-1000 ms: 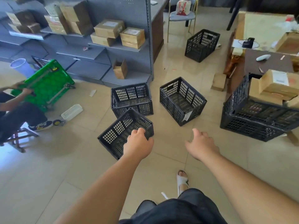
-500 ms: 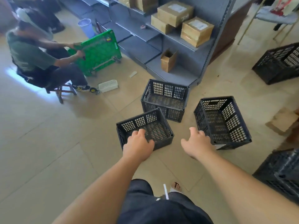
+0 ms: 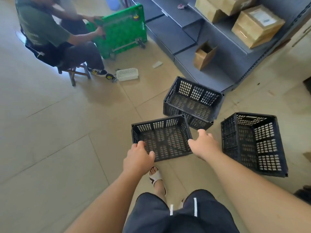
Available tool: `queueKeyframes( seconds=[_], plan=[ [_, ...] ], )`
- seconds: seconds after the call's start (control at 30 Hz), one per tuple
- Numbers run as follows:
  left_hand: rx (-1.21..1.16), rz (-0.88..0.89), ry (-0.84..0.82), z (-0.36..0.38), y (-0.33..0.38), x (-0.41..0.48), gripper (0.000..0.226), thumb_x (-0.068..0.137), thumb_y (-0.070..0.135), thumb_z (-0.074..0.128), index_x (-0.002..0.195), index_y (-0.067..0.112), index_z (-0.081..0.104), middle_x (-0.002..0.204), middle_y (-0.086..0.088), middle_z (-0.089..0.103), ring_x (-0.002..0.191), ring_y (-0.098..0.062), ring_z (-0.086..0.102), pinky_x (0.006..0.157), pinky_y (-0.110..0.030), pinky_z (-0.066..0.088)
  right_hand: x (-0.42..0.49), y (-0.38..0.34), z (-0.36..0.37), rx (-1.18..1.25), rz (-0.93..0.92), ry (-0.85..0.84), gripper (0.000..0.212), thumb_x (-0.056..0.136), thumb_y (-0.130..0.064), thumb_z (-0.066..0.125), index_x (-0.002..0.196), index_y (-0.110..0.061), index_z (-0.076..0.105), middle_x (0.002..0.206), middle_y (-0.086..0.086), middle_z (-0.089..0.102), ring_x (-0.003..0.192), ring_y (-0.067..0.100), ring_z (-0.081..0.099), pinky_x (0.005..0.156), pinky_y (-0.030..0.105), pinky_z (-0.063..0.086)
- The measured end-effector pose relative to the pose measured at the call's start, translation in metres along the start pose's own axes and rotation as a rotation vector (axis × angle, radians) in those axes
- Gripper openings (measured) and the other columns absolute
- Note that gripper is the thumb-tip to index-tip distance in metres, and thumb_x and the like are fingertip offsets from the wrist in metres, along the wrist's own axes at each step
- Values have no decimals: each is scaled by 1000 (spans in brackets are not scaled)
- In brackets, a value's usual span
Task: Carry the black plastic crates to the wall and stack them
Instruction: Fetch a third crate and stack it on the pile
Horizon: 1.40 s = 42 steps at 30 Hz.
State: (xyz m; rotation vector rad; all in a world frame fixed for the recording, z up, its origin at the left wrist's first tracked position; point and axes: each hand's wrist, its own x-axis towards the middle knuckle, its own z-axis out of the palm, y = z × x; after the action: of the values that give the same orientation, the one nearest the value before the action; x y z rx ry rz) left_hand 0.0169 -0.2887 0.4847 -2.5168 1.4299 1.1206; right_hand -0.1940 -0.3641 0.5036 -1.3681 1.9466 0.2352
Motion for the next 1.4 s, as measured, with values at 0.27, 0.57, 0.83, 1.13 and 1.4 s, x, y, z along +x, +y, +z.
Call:
queueKeyframes(
  seconds=[0.27, 0.57, 0.83, 1.13, 1.4],
  plan=[
    [-34, -130, -38, -2, -6, 73, 55, 96, 48, 47, 144, 23, 42, 139, -3, 50, 123, -27, 53, 97, -44, 49, 84, -30, 5, -37, 34, -38, 60, 95, -39, 49, 150, -19, 34, 147, 14, 43, 133, 37, 41, 103, 47, 41],
    [-127, -289, -38, 41, -3, 156, 52, 96, 39, 51, 144, 19, 45, 138, -7, 53, 120, -28, 56, 93, -40, 48, 203, -26, 41, 8, 79, -114, 60, 93, -40, 52, 146, -17, 38, 145, 13, 47, 128, 38, 48, 101, 51, 48],
    [-200, -403, -102, 133, -35, 243, 47, 98, 31, 54, 140, 11, 50, 135, -11, 59, 118, -30, 57, 92, -38, 47, 311, 18, 119, -26, 177, -128, 53, 93, -39, 52, 141, -19, 43, 138, 13, 51, 122, 37, 53, 97, 49, 51],
    [-244, -484, -100, 195, -93, 338, 47, 99, 31, 50, 142, 12, 47, 137, -5, 60, 82, -13, 61, 63, -29, 41, 413, 59, 196, -59, 265, -92, 51, 93, -35, 51, 140, -14, 44, 137, 16, 54, 118, 40, 55, 82, 42, 46],
    [-273, -537, -53, 251, -141, 422, 57, 93, 30, 57, 144, 13, 42, 125, -10, 63, 102, -30, 64, 89, -44, 54, 491, 82, 258, -50, 321, -57, 57, 92, -36, 51, 144, -16, 40, 139, 16, 52, 119, 41, 55, 81, 43, 48]
  ],
)
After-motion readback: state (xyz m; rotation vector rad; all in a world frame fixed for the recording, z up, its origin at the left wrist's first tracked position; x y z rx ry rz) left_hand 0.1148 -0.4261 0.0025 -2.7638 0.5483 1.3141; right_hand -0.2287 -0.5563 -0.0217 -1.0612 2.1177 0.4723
